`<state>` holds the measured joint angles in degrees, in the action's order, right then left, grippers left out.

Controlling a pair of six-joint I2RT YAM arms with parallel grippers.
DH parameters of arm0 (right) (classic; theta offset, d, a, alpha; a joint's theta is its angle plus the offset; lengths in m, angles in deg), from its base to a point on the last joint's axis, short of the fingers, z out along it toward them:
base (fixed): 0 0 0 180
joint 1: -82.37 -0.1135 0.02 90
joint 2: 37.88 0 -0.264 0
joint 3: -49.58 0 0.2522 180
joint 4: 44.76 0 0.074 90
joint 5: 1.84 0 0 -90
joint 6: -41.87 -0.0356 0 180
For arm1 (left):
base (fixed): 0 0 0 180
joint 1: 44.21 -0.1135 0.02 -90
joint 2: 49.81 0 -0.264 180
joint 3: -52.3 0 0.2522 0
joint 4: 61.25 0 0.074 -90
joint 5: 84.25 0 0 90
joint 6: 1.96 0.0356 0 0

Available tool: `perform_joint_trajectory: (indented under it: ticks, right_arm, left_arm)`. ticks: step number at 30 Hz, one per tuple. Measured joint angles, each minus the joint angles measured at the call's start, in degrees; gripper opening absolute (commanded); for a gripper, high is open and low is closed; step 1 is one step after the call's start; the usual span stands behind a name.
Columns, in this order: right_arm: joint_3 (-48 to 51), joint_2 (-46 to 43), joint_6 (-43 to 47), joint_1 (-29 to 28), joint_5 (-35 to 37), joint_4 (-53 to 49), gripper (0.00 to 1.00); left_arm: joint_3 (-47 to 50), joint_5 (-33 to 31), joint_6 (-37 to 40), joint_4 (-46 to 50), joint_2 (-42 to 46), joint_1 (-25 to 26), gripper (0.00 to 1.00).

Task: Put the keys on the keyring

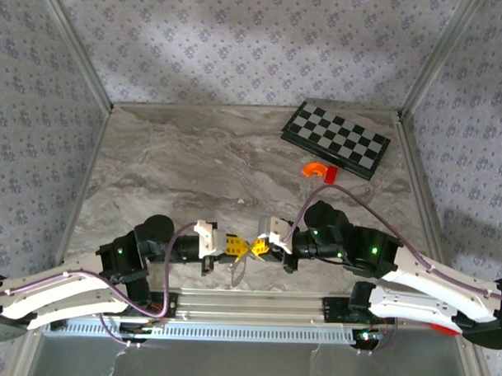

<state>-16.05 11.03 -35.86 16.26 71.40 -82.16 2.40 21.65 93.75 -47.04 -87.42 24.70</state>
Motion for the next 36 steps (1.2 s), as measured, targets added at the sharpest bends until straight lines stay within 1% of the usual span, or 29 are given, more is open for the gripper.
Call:
perform_joint_trajectory:
  ticks: [3, 8, 9, 11, 16, 24, 32, 36]
  right_arm:
    - [0.4, 0.0, 0.0, 0.0, -0.5, 0.6, 0.07]
    - [1.0, -1.6, -0.5, 0.0, -0.5, 1.4, 0.28]
    - [1.1, -2.3, -0.5, 0.0, -0.4, 1.6, 0.31]
    - [1.6, -4.2, -0.7, 0.0, -0.1, 2.1, 0.32]
    - [1.9, -6.9, -0.9, 0.0, 0.0, 5.1, 0.33]
    - [3.0, -6.1, -0.9, 0.0, 0.0, 7.6, 0.30]
    - [3.3, -5.7, -0.9, 0.0, -0.4, 7.6, 0.23]
    - [3.4, -5.5, -1.0, 0.0, -1.0, 7.8, 0.16]
  left_arm:
    - [0.0, 0.1, -0.2, -0.1, 0.0, 0.0, 0.00]
    - [0.1, 0.4, -0.4, -1.2, 0.1, 0.0, 0.00]
    - [0.1, 0.4, -0.4, -1.6, 0.1, 0.0, 0.00]
    - [0.4, 0.4, -0.5, -2.8, 0.4, 0.0, 0.00]
    - [1.6, 0.5, -0.9, -5.0, 0.6, 0.0, 0.00]
    - [2.4, 1.1, -1.9, -7.1, 0.4, 0.0, 0.00]
    - [2.7, 1.3, -2.4, -8.2, 0.1, 0.0, 0.00]
    - [2.7, 1.2, -2.4, -8.4, -0.4, 0.0, 0.00]
